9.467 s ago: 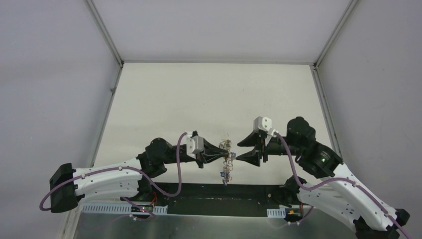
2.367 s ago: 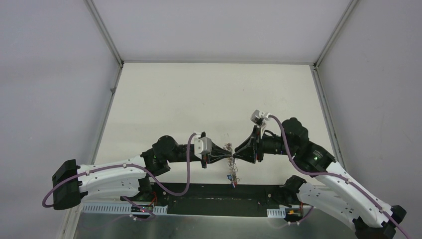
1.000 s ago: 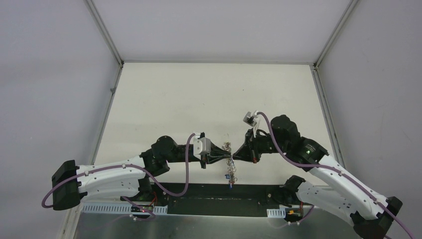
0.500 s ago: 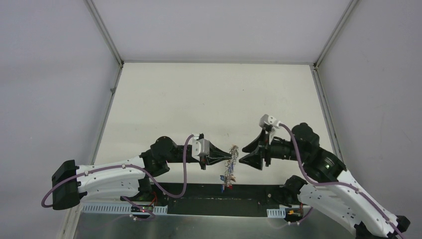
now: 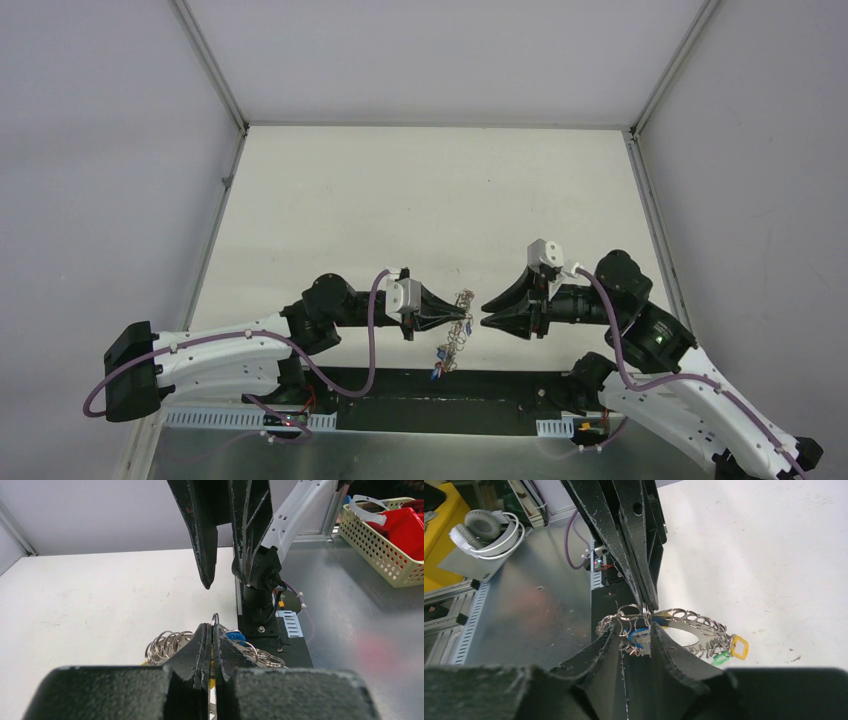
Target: Put the keys on the keyring
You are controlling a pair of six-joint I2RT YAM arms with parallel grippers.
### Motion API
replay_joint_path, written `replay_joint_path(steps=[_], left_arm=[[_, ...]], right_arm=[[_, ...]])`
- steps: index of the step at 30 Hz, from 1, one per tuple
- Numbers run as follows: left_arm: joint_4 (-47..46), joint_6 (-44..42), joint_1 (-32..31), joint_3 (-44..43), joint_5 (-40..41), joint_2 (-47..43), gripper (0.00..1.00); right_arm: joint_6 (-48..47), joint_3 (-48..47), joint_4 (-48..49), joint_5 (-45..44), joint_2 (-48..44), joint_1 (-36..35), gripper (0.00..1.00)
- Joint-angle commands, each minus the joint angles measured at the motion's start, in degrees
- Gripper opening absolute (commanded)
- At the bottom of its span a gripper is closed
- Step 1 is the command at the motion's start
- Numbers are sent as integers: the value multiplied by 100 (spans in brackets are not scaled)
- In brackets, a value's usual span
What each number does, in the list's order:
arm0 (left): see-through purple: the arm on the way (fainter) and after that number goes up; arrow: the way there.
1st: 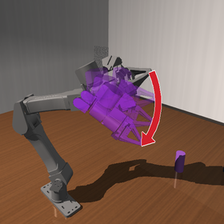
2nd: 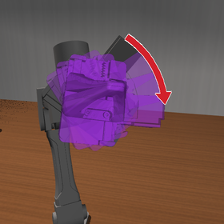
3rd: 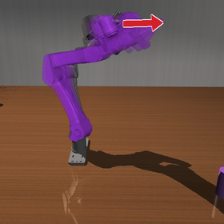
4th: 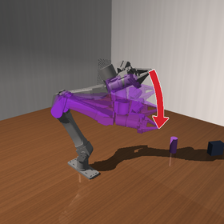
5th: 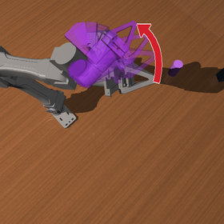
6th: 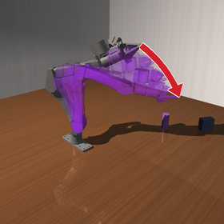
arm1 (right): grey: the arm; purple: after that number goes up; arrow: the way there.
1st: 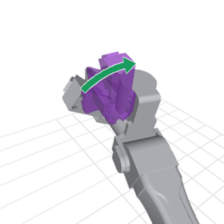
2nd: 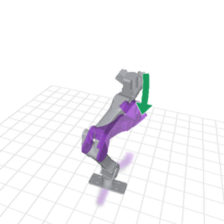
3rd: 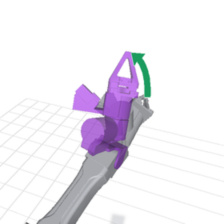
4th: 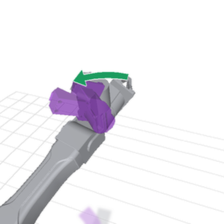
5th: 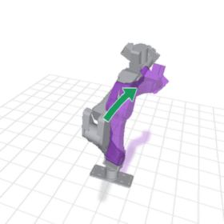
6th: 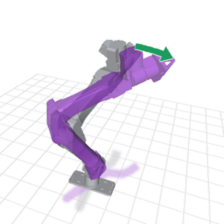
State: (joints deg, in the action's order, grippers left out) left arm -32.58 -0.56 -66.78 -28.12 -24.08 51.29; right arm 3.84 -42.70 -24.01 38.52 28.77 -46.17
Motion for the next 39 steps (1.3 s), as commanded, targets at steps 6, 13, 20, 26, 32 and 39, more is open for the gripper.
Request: replay_joint_path(steps=[6,13,20,26,32,39], left_arm=[[-598,42,-39,-159,15,-60,0],[-601,46,-36,-185,8,-52,0],[-601,38,-36,-194,5,-46,0],[-610,38,-39,-193,-8,-36,0],[-492,46,-37,-194,59,-83,3],[138,46,-37,-253,353,-295,31]], right_arm=[[-77,130,808,632,429,-13,28],[-23,313,976,581,534,-14,33],[-42,369,1059,617,679,-15,20],[-44,358,1140,588,726,-19,0],[-260,271,703,406,676,-10,0],[-1146,-274,-956,-229,867,-6,0]])
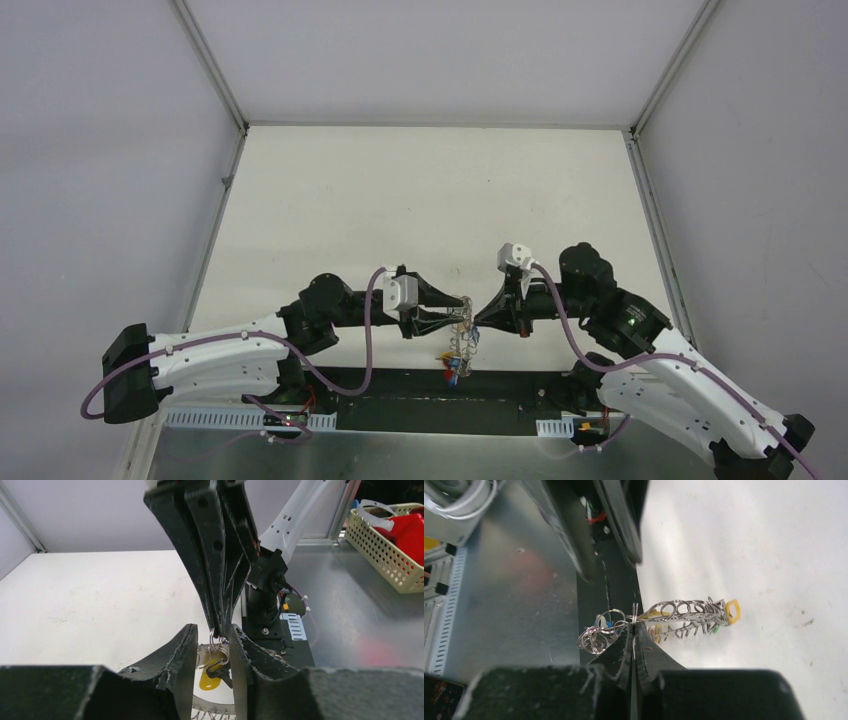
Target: Put the keys on the keyring
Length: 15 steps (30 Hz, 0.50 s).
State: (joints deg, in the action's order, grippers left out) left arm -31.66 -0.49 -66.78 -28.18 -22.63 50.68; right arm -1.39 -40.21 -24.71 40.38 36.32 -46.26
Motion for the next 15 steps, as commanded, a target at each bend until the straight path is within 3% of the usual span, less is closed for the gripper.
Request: replay_joint_path(steps=[1,9,15], left_arm=[[245,21,-41,-306,230,-268,31],[2198,-488,-38,-1121,-14,-77,31],[2505,-537,-37,-1400,-228,374,33]], right_arm=[[-719,-607,-1047,-426,184,3,0],[-1722,-1716,-2779,-253,1305,10,0],[-2262,-2530,-3921,-24,2100,12,0]])
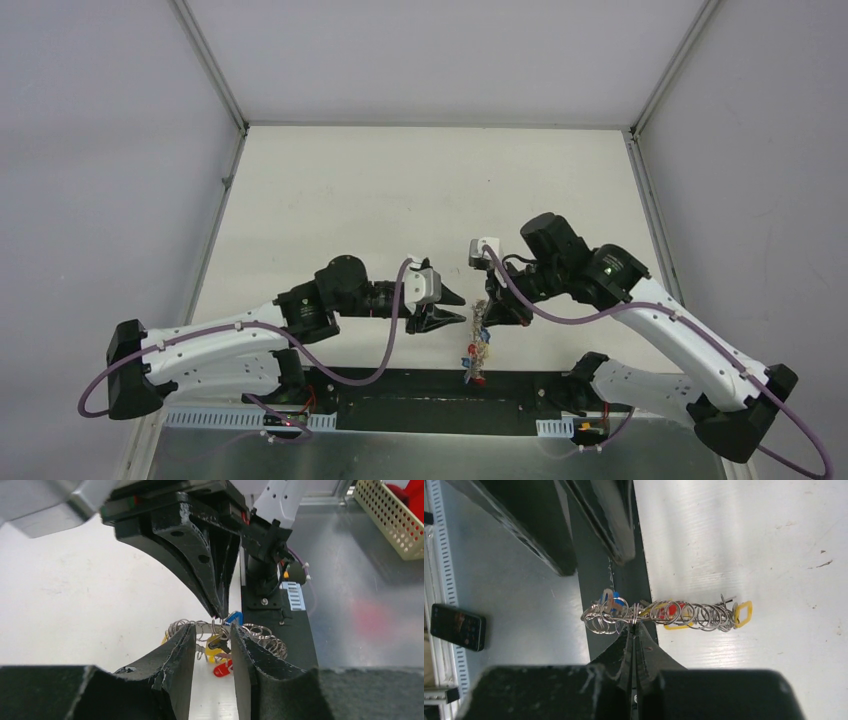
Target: Put the keys on the keyring
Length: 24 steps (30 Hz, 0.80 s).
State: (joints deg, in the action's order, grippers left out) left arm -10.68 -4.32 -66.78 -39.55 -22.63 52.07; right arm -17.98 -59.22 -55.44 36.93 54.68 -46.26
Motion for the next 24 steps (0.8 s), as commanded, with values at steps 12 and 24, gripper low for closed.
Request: replay_joint_path(steps=[12,24], left_arm=[[-493,233,-62,-235,-502,1142,36],[-777,355,-130,-257,-812,1280,28]], right_arm=[[-537,-740,-773,663,371,12,0],[-424,-595,-593,640,295,12,0]])
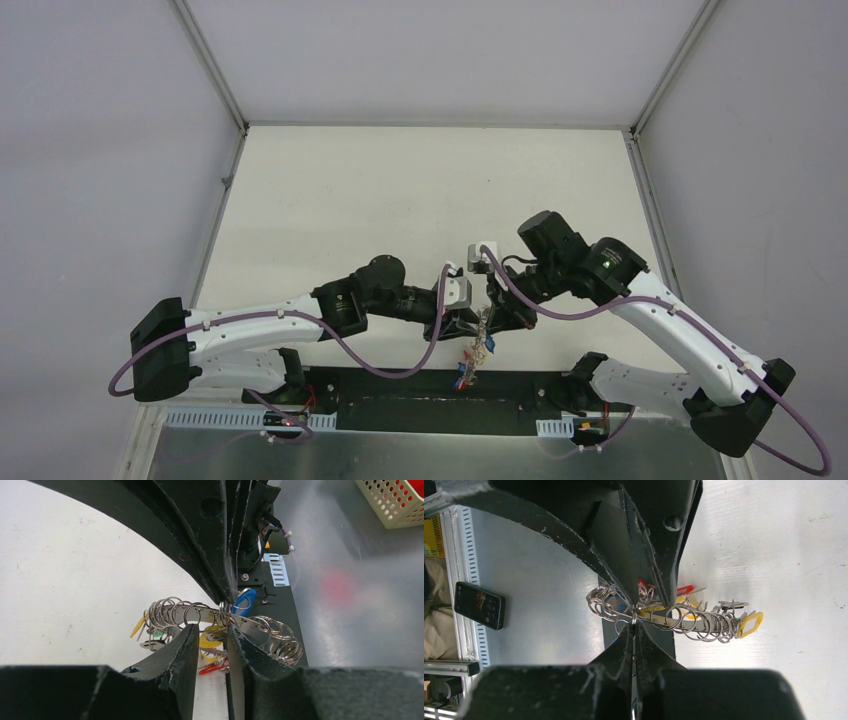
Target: Put the keys on the keyring
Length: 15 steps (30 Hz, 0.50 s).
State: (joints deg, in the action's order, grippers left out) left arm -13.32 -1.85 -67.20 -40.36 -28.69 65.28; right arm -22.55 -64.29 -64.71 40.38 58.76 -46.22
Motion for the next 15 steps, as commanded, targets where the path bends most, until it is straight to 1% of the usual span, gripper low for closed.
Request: replay_joint_path(steps=[1,4,10,15], left_arm=[[-513,106,-97,-189,-212,-41,27],[-513,94,-101,-224,-237,-50,26],[-491,25,-122,-225,-208,-177,33],[-563,9,-120,-91,-134,-412,32]], right_arm=[[39,-84,344,309,-111,7,0],[56,-66,354,300,-106,7,0],[64,-7,364,235,-150,7,0],[66,42,445,173,-231,6,0]])
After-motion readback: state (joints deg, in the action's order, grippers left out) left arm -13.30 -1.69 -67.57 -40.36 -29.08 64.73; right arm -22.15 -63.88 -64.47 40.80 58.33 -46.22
